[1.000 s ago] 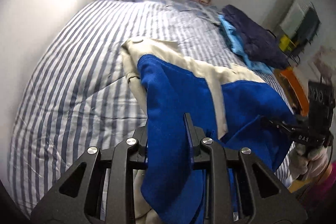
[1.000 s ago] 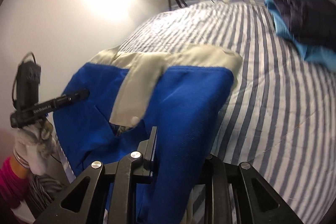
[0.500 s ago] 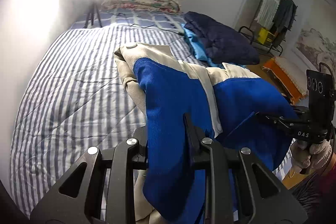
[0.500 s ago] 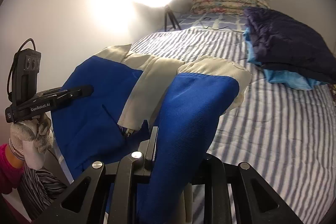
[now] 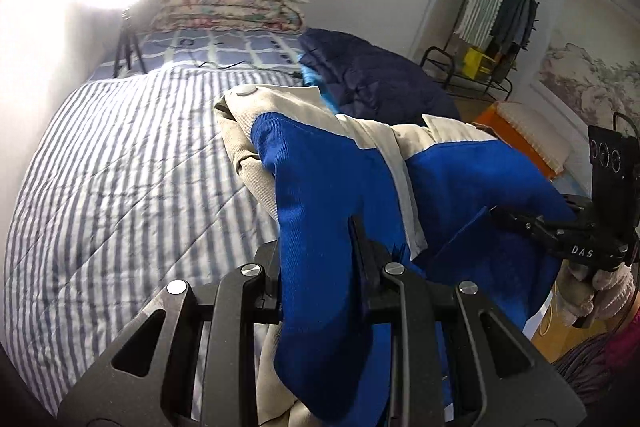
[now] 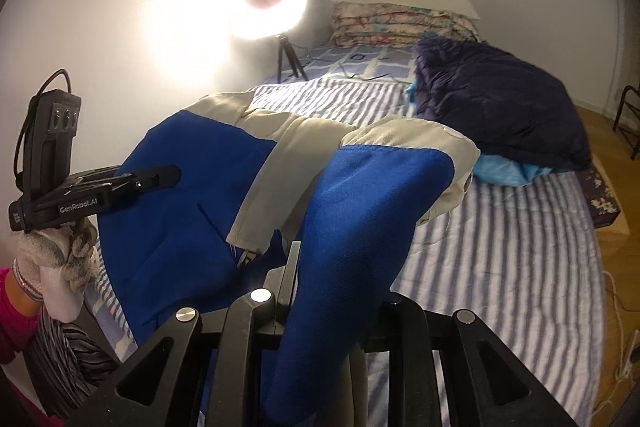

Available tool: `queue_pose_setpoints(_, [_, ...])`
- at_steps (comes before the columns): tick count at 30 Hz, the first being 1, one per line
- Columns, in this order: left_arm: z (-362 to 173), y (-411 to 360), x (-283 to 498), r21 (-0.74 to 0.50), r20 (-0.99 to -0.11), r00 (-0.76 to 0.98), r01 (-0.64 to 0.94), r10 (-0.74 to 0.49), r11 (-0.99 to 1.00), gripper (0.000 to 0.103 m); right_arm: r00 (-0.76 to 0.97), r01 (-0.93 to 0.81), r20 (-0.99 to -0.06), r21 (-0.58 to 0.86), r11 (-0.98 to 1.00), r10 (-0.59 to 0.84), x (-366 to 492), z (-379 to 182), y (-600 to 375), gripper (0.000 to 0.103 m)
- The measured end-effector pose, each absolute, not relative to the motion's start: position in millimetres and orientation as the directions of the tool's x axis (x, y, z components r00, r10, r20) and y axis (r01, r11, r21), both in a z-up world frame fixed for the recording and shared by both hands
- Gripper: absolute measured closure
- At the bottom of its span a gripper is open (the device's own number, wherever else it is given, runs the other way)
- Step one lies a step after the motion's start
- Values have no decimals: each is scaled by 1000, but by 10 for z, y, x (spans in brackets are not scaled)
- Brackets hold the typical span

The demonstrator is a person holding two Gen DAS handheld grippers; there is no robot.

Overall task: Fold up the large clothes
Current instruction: 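Carry the lifted jacket bundle with both grippers toward the navy garment stack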

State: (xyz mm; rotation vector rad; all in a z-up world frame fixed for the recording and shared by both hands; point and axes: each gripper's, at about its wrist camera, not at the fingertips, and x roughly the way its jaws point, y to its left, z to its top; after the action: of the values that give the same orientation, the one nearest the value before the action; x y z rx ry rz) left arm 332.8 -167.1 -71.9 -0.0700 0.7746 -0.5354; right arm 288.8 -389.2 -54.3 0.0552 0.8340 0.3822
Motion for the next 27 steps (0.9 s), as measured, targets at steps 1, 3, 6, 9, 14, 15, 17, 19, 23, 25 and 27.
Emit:
queue_pose_setpoints(1, [-693,-1732,3367,-251,-645,587,443,-490,861,79,616,-305,-707,192,933,347,2902,-500,-3952,84])
queue_pose_setpoints(3, [-624,-1867,3459,-249,-638,584,461,-503,852,79,634,-295,-699,178,939,331,2957,-423,-4053,84])
queue_pose_setpoints(6, [-486,-2090,3614,-247,-616,589,485,-522,839,79,658,-274,-691,150,950,299,3060,-283,-4214,84])
queue_pose_setpoints(9, [-349,-2309,3787,-238,-590,602,508,-539,828,79,682,-262,-683,103,960,260,3125,-153,-4340,84])
queue_pose_setpoints(14, [-170,-2610,4063,-229,-561,613,531,-557,816,79,720,-236,-661,52,970,211,3264,74,-4567,84])
queue_pose_setpoints(15, [-140,-2658,4115,-225,-557,615,534,-557,815,79,728,-232,-656,37,972,199,3310,118,-4613,84])
queue_pose_setpoints(17, [-60,-2799,4249,-219,-543,624,541,-562,812,79,741,-224,-647,15,974,181,3386,197,-4681,84])
queue_pose_setpoints(19, [7,-2928,4383,-210,-532,632,546,-563,811,79,755,-214,-635,0,977,165,3503,281,-4771,84])
queue_pose_setpoints(23, [121,-3153,4646,-199,-512,645,553,-567,809,79,776,-202,-613,-16,979,150,3757,393,-4950,84])
queue_pose_setpoints(25, [161,-3249,4802,-208,-506,647,550,-570,809,79,784,-201,-603,-24,979,146,3899,436,-5040,84])
queue_pose_setpoints(27, [190,-3335,4961,-216,-500,650,547,-572,809,79,794,-200,-590,-28,979,146,4056,474,-5129,85])
